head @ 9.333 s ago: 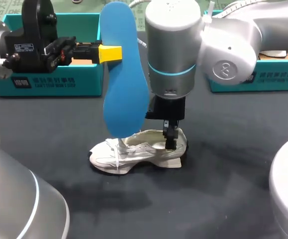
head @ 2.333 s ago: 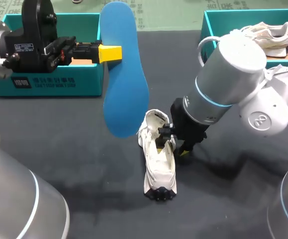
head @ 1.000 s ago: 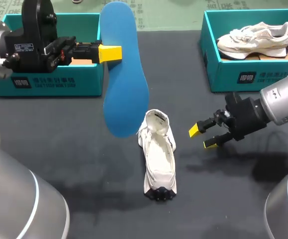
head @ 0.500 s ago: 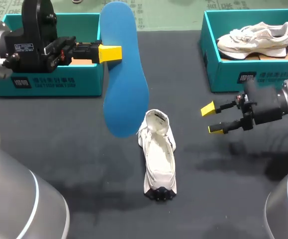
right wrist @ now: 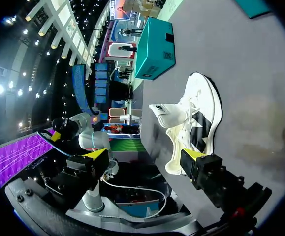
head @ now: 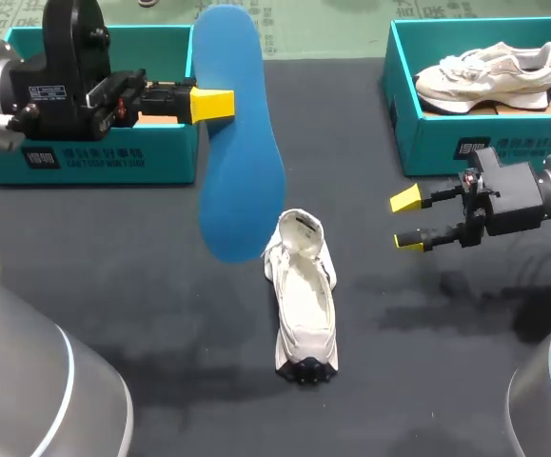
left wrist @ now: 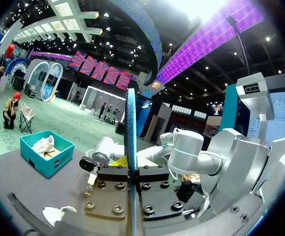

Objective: Take the shoe out of the shoebox, open the shoe tongue, remove and reinsert the insole, then place the shoe into the shoebox

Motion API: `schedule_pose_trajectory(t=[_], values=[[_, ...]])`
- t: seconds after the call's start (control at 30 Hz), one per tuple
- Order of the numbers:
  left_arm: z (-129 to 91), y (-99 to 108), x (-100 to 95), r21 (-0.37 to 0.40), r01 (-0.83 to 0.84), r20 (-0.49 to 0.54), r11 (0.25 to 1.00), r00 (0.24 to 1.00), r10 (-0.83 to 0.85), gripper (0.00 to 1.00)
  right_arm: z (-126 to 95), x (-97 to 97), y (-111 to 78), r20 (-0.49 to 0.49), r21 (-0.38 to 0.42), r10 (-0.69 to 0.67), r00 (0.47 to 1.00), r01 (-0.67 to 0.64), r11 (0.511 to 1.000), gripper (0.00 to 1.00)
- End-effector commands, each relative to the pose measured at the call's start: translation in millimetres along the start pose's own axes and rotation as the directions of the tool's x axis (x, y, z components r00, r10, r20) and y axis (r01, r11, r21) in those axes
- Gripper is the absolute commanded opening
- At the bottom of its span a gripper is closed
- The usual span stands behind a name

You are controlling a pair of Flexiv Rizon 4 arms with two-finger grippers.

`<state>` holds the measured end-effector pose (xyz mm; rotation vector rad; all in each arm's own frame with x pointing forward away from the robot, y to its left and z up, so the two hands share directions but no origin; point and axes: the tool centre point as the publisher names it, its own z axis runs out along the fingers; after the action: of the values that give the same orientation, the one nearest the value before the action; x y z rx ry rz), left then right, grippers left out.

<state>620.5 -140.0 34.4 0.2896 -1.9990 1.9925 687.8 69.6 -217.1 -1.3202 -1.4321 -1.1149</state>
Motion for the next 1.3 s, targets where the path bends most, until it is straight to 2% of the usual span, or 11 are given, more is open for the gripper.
schedule_pose_trajectory(t=[0.03, 0.13, 0.33, 0.43, 0.57, 0.6, 1.0, 1.1, 1.13, 1.17, 1.3], values=[[0.5, -1.8, -6.4, 0.003, -0.122, -0.022, 0.993, 0.992, 0.122, 0.00, 14.4, 3.7, 17.6, -0.027, 0.027, 0.019, 0.999, -0.018, 0.999, 1.00], [-0.3, -0.9, -12.0, -0.009, -0.246, -0.042, 0.969, 0.968, 0.246, 0.00, 14.6, 10.7, 21.9, -0.051, 0.029, 0.035, 0.998, -0.033, 0.999, 1.00], [2.4, 6.5, -28.2, -0.026, -0.494, -0.094, 0.869, 0.867, 0.489, 0.00, 15.9, 25.0, 29.6, -0.071, 0.029, 0.057, 0.996, -0.055, 0.998, 1.00], [7.5, 12.3, -38.2, -0.067, -0.619, -0.130, 0.782, 0.783, 0.608, 0.00, 16.6, 31.6, 34.6, -0.081, 0.031, 0.064, 0.995, -0.062, 0.998, 1.00], [13.8, 15.1, -48.7, -0.045, -0.736, -0.183, 0.676, 0.671, 0.718, 0.00, 15.2, 36.3, 42.0, -0.117, 0.029, 0.083, 0.990, -0.080, 0.996, 1.00], [14.9, 13.7, -52.7, -0.011, -0.709, -0.183, 0.705, 0.694, 0.696, 0.00, 15.2, 36.3, 42.0, -0.117, 0.029, 0.083, 0.990, -0.080, 0.996, 1.00], [14.9, 13.7, -52.7, -0.011, -0.709, -0.183, 0.705, 0.694, 0.696, 0.00, 15.2, 36.3, 42.0, -0.117, 0.029, 0.083, 0.990, -0.080, 0.996, 1.00], [17.5, 23.1, -58.0, -0.030, -0.819, -0.208, 0.573, 0.566, 0.798, 0.00, 18.3, 41.1, 45.3, -0.137, 0.026, 0.091, 0.986, -0.088, 0.996, 1.00], [17.2, 25.1, -58.0, 0.006, -0.843, -0.200, 0.538, 0.526, 0.827, 0.00, 20.3, 43.0, 46.6, -0.137, 0.021, 0.100, 0.986, -0.098, 0.995, 1.00], [17.3, 29.0, -61.0, -0.019, -0.863, -0.217, 0.505, 0.497, 0.840, 0.00, 22.6, 44.9, 47.6, -0.138, 0.026, 0.112, 0.984, -0.110, 0.994, 1.00], [18.6, 41.4, -65.9, 0.021, -0.930, -0.219, 0.366, 0.353, 0.910, 0.00, 30.2, 54.6, 51.1, -0.140, 0.036, 0.136, 0.981, -0.132, 0.991, 1.00]])
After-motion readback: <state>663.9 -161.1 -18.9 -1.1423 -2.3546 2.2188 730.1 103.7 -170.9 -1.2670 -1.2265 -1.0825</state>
